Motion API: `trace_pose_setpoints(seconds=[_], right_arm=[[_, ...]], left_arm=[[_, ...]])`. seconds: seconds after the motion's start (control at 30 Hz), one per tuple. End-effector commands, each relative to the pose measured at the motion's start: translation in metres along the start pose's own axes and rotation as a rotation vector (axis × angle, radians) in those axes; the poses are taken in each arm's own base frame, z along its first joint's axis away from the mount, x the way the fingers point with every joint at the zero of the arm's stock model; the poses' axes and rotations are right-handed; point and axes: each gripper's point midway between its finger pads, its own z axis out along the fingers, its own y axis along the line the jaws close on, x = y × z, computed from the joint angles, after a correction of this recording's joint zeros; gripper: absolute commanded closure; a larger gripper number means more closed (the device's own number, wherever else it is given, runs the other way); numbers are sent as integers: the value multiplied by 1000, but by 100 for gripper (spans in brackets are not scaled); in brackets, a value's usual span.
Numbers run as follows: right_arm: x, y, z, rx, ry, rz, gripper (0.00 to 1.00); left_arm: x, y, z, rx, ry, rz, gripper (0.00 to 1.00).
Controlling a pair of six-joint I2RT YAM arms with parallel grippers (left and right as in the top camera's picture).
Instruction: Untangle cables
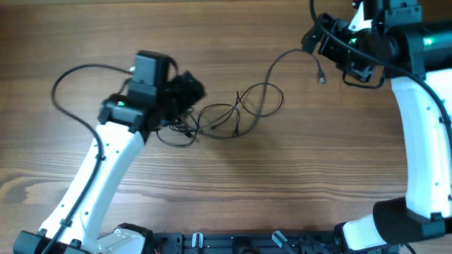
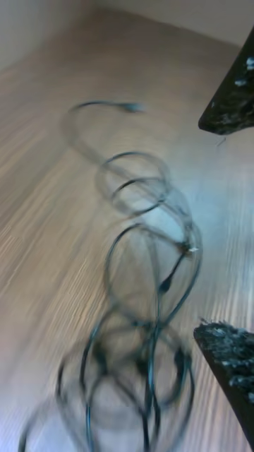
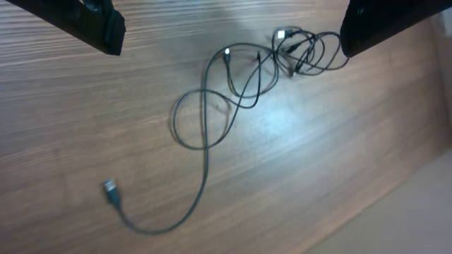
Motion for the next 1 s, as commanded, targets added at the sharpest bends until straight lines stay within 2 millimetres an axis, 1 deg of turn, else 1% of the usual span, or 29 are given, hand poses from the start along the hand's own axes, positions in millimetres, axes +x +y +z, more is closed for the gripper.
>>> trace_pose_setpoints(seconds=[0.0, 0.07, 0.1, 0.17, 0.23, 0.27, 0.33, 0.4, 0.43, 0.47, 0.5, 0.53, 0.6, 0.67, 0.7, 0.73, 0.77, 0.8, 0.87, 0.9, 0.97], right_arm=[[5, 8, 4, -42, 37, -20, 0], [4, 8, 4, -40, 34, -20, 0], [3, 7, 4, -36, 28, -21, 0], [-2, 5, 4, -22, 3, -22, 0], [-9, -4, 3, 13, -27, -13, 0], [-12, -7, 2, 25, -36, -7, 0], [-18, -16, 1, 41, -49, 15, 0], [-25, -27, -1, 53, -62, 46, 0], [-31, -38, -3, 66, -71, 72, 0], [-33, -43, -4, 74, -74, 86, 0], [-34, -48, -5, 82, -74, 98, 0], [-34, -51, -5, 89, -71, 105, 0], [-34, -52, -6, 90, -69, 103, 0], [-33, -52, -5, 91, -66, 103, 0], [-33, -52, -5, 91, -66, 104, 0], [-33, -52, -5, 91, -66, 104, 0], [-33, -52, -5, 91, -66, 104, 0], [-33, -52, -5, 91, -66, 104, 0], [-33, -52, -5, 91, -67, 103, 0], [-33, -52, -5, 91, -67, 104, 0], [-33, -52, -5, 92, -66, 104, 0]], left_arm=[[36, -36, 5, 39, 12, 322, 8], [57, -44, 20, 16, 39, 384, 8], [67, -46, 29, 11, 64, 404, 10], [89, -45, 55, -18, 128, 471, 11], [108, -41, 80, -45, 182, 530, 11], [115, -40, 93, -52, 200, 570, 9], [124, -40, 113, -55, 210, 642, 9], [126, -43, 130, -42, 198, 722, 10], [122, -44, 137, -45, 173, 749, 13], [115, -46, 145, -59, 128, 777, 17], [108, -47, 150, -69, 91, 795, 19], [106, -51, 156, -55, 72, 824, 18], [104, -57, 165, -32, 49, 859, 18], [106, -55, 177, -32, 50, 880, 18], [108, -51, 182, -40, 60, 881, 21], [111, -46, 186, -50, 72, 881, 27], [114, -43, 190, -52, 86, 882, 30], [117, -40, 194, -55, 102, 882, 31], [120, -34, 199, -69, 118, 883, 32], [122, -32, 201, -72, 123, 884, 34], [124, -33, 201, -69, 127, 886, 45]])
